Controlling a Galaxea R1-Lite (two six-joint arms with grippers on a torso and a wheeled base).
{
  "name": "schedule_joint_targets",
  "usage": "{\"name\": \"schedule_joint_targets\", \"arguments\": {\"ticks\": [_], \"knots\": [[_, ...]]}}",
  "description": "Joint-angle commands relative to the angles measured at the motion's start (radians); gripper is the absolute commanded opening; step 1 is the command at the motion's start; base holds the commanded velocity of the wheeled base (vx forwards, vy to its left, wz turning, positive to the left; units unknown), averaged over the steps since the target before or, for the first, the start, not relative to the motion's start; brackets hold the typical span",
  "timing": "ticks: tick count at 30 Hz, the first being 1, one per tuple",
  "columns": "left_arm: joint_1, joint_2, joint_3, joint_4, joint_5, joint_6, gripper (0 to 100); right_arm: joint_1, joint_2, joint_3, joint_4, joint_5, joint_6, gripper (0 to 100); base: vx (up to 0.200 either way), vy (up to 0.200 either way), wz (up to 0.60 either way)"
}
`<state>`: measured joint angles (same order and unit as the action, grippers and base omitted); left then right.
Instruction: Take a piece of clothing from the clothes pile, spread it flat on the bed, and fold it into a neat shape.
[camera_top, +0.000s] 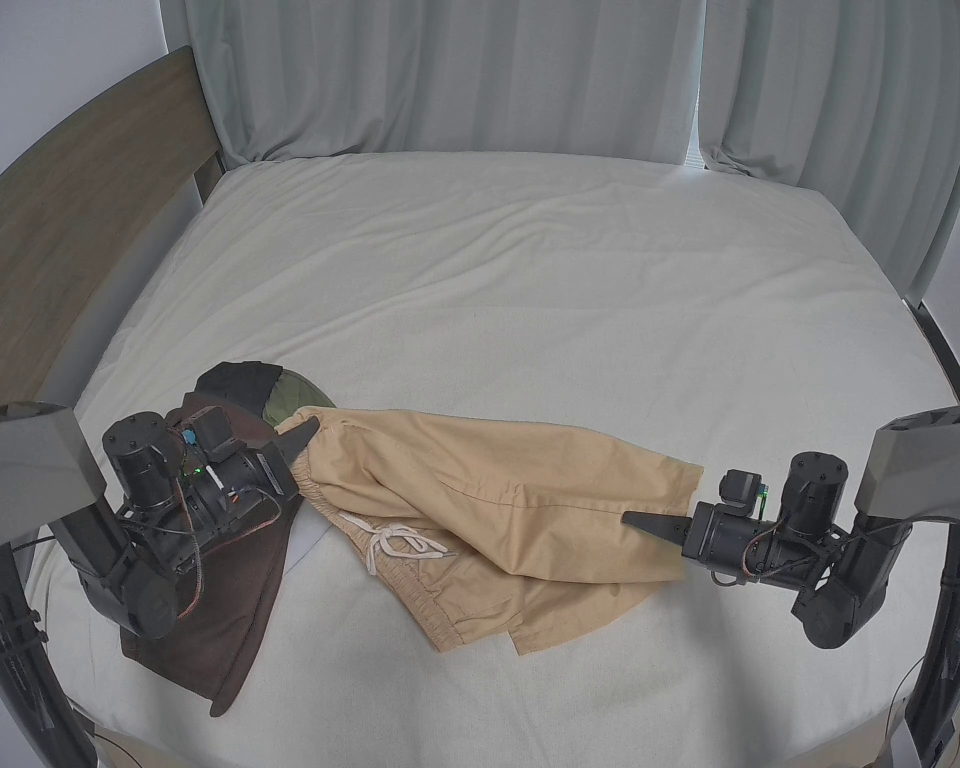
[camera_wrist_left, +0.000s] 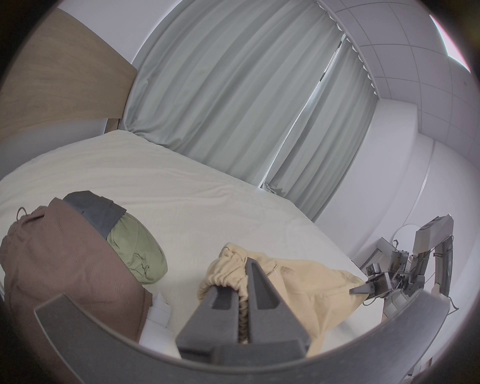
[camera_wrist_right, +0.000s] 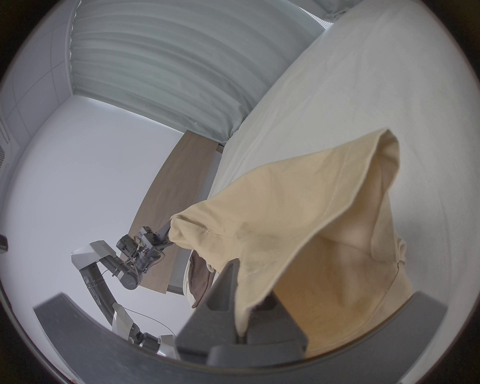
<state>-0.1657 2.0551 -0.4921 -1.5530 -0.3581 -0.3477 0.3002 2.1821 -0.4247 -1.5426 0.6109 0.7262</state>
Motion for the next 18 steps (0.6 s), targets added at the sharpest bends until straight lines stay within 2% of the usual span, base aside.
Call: {"name": "schedule_joint_targets", "arguments": {"ticks": [1, 4, 5, 6, 8, 10, 16, 18], "knots": [[0.028, -0.041, -0.003, -0.004, -0.051, 0.004, 0, 0.02, -0.108, 0.035, 0.001, -0.025, -0.005, 0, 0.0, 0.0, 0.0], [0.028, -0.043, 0.0, -0.004, -0.081, 0.016, 0, 0.027, -0.13, 0.047, 0.001, -0.04, -0.007, 0, 0.0, 0.0, 0.0], [0.032, -0.041, 0.0, -0.004, -0.121, 0.056, 0, 0.033, -0.154, 0.06, 0.001, -0.042, -0.007, 0, 0.0, 0.0, 0.0], [0.032, -0.041, 0.0, -0.004, -0.121, 0.056, 0, 0.033, -0.154, 0.06, 0.001, -0.042, -0.007, 0, 0.0, 0.0, 0.0], [0.055, -0.043, -0.003, -0.004, -0.171, 0.131, 0, 0.037, -0.199, 0.069, 0.002, -0.043, -0.01, 0, 0.0, 0.0, 0.0], [0.061, -0.044, -0.014, -0.002, -0.196, 0.156, 0, 0.043, -0.226, 0.069, 0.004, -0.045, -0.022, 0, 0.0, 0.0, 0.0], [0.089, -0.078, -0.051, -0.002, -0.246, 0.159, 0, 0.046, -0.252, 0.058, 0.002, -0.046, -0.031, 0, 0.0, 0.0, 0.0], [0.118, -0.096, -0.06, -0.002, -0.303, 0.154, 0, 0.046, -0.266, 0.055, 0.004, -0.045, -0.031, 0, 0.0, 0.0, 0.0]]}}
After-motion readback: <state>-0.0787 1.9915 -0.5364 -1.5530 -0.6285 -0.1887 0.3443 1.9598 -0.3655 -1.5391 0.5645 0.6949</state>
